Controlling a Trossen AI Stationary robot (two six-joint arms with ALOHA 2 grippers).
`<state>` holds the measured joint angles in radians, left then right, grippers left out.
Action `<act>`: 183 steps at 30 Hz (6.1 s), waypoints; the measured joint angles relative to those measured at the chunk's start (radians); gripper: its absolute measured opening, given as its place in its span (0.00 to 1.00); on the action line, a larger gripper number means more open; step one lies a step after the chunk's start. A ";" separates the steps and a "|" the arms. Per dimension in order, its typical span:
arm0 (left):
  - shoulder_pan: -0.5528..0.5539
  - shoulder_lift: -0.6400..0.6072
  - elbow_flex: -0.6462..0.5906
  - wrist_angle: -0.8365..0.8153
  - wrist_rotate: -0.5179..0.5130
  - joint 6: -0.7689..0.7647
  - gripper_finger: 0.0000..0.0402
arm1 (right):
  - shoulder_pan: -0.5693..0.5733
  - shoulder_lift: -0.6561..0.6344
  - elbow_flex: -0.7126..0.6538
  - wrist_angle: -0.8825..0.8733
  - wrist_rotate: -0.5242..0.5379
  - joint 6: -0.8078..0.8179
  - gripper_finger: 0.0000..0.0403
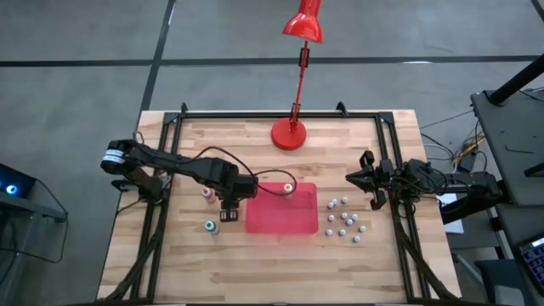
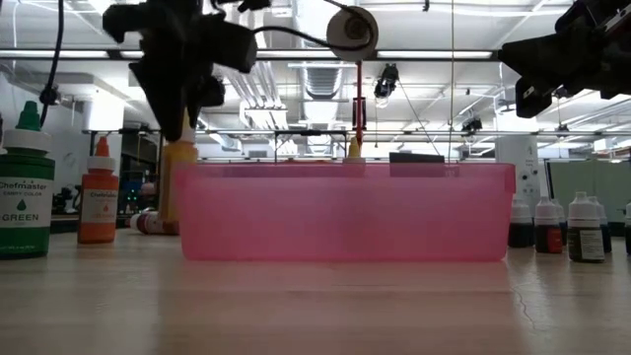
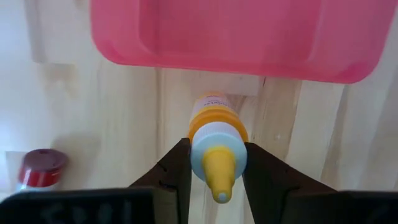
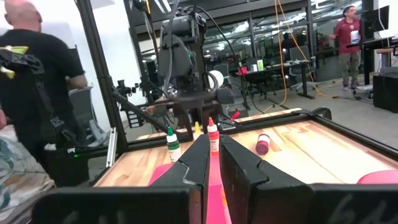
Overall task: Pick & Place food coloring
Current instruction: Put the large yellow food coloring bottle into the red bin
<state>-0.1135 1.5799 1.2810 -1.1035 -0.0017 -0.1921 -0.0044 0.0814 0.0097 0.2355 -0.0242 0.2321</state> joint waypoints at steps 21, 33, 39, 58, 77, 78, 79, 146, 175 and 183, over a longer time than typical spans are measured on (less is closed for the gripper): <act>0.034 0.111 0.313 -0.055 -0.072 0.029 0.23 | 0.000 0.001 0.000 -0.001 -0.002 0.000 0.07; 0.075 0.304 0.474 -0.056 -0.080 0.091 0.23 | 0.000 0.002 0.000 0.000 -0.001 0.000 0.07; 0.097 0.379 0.542 -0.055 -0.079 0.096 0.23 | 0.000 0.002 0.000 -0.001 0.000 0.000 0.07; 0.145 0.441 0.558 -0.007 -0.061 0.174 0.23 | 0.000 0.002 0.000 -0.023 0.000 0.000 0.07; 0.145 0.441 0.551 0.038 -0.040 0.201 0.23 | 0.000 0.002 0.000 -0.023 0.000 0.000 0.07; 0.145 0.441 0.551 0.040 -0.040 0.202 0.23 | 0.000 0.002 0.000 -0.023 0.000 0.000 0.07; 0.145 0.441 0.551 0.040 -0.040 0.202 0.23 | 0.000 0.002 0.000 -0.023 0.000 0.000 0.07; 0.160 0.440 0.639 -0.094 0.067 0.261 0.23 | 0.000 0.002 0.000 -0.023 0.000 -0.004 0.07; 0.201 0.505 0.682 -0.128 0.064 0.247 0.23 | 0.000 0.002 0.000 -0.023 0.000 -0.007 0.07; 0.202 0.510 0.678 -0.122 0.052 0.270 0.23 | 0.000 0.002 0.000 -0.023 0.000 -0.004 0.07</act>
<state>0.0883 2.0903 1.9587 -1.2259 0.0503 0.0779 -0.0048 0.0830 0.0095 0.2127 -0.0242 0.2283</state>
